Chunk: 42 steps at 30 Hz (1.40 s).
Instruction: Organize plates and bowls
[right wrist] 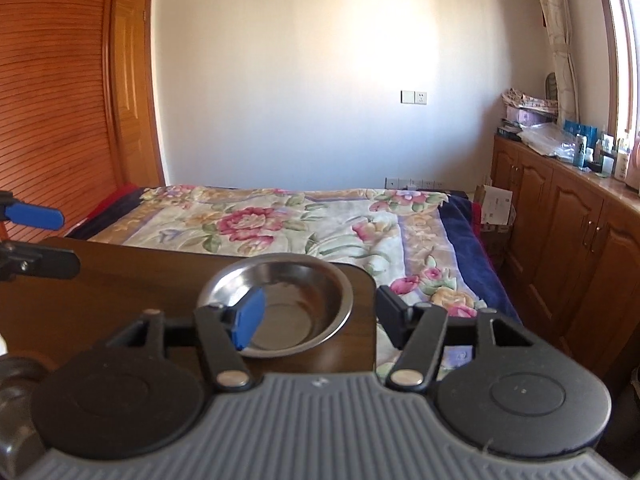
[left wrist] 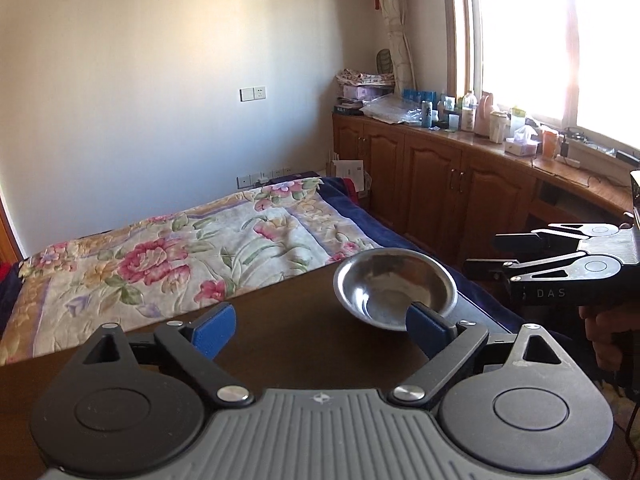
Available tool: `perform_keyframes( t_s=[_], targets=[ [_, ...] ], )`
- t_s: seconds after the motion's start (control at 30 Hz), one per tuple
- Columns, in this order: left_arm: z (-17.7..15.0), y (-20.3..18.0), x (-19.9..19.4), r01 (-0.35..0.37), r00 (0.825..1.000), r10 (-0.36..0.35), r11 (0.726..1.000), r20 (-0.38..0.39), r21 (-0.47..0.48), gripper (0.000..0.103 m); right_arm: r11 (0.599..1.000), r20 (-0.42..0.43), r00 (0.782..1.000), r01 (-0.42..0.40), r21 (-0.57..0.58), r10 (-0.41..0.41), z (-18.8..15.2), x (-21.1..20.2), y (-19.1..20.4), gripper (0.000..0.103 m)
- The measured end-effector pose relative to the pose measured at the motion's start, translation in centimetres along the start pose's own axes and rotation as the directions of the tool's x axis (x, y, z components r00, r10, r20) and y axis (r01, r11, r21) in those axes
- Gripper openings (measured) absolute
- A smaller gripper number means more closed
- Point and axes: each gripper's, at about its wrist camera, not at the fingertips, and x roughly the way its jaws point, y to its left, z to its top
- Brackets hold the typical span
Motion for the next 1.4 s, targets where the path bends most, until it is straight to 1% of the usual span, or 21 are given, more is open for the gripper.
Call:
perform_keyframes(
  t_s=[0.2, 0.3, 0.4, 0.47, 0.63, 0.77, 0.83, 1.0, 1.07, 1.1, 1.17, 1.27, 1.37, 1.4],
  targets=[
    [0.6, 0.1, 3.7, 0.012, 0.999, -0.011, 1.0, -0.04, 0.013, 0.094, 0.999, -0.031, 0.999, -0.017, 0.037, 0.018, -0.4, 2.2, -1.0, 0.062],
    [0.6, 0.1, 5.3, 0.031, 0.998, -0.03, 0.999, -0.06, 0.01, 0.091, 0.999, -0.041, 0.999, -0.022, 0.048, 0.024, -0.6, 2.7, -1.3, 0.062],
    [0.6, 0.2, 6.7, 0.043, 0.995, -0.042, 0.999, -0.088, 0.006, 0.086, 0.998, -0.051, 0.998, -0.031, 0.06, 0.034, -0.7, 3.1, -1.5, 0.062],
    [0.7, 0.3, 7.6, 0.056, 0.992, -0.056, 0.998, -0.113, -0.004, 0.077, 0.997, -0.059, 0.997, -0.035, 0.07, 0.039, -0.6, 3.4, -1.7, 0.062],
    [1.2, 0.5, 9.9, 0.085, 0.983, -0.088, 0.996, -0.159, -0.024, 0.064, 0.992, -0.077, 0.995, -0.056, 0.109, 0.065, -0.7, 4.0, -2.2, 0.062],
    [1.5, 0.1, 11.5, 0.106, 0.976, -0.108, 0.994, -0.189, -0.018, 0.059, 0.992, -0.09, 0.994, -0.06, 0.108, 0.07, -0.8, 4.4, -2.2, 0.061],
    [1.6, -0.1, 12.1, 0.112, 0.973, -0.113, 0.994, -0.201, -0.016, 0.058, 0.991, -0.098, 0.992, -0.067, 0.118, 0.079, -0.9, 4.6, -2.3, 0.06],
    [1.6, -0.4, 13.3, 0.124, 0.966, -0.123, 0.992, -0.229, -0.01, 0.054, 0.985, -0.112, 0.988, -0.089, 0.147, 0.106, -1.0, 4.9, -2.5, 0.055],
    [1.6, -0.6, 13.6, 0.126, 0.962, -0.125, 0.992, -0.241, -0.008, 0.05, 0.984, -0.116, 0.986, -0.098, 0.152, 0.116, -1.0, 5.0, -2.5, 0.05],
    [1.6, -0.6, 13.7, 0.125, 0.962, -0.123, 0.992, -0.245, -0.007, 0.049, 0.983, -0.118, 0.986, -0.101, 0.155, 0.12, -1.0, 5.1, -2.4, 0.049],
    [1.6, -0.7, 14.0, 0.126, 0.958, -0.124, 0.992, -0.258, -0.009, 0.043, 0.981, -0.122, 0.984, -0.109, 0.162, 0.129, -1.0, 5.1, -2.5, 0.047],
    [1.6, -0.5, 14.1, 0.124, 0.956, -0.123, 0.992, -0.266, -0.012, 0.038, 0.977, -0.127, 0.982, -0.116, 0.18, 0.14, -1.1, 5.1, -2.6, 0.046],
    [1.6, -0.4, 14.5, 0.118, 0.95, -0.117, 0.993, -0.288, -0.014, 0.033, 0.976, -0.134, 0.981, -0.113, 0.187, 0.14, -1.2, 5.1, -2.7, 0.046],
    [1.6, -0.3, 14.6, 0.117, 0.95, -0.117, 0.993, -0.29, -0.018, 0.033, 0.976, -0.134, 0.981, -0.113, 0.188, 0.139, -1.2, 5.0, -2.7, 0.046]
  ],
)
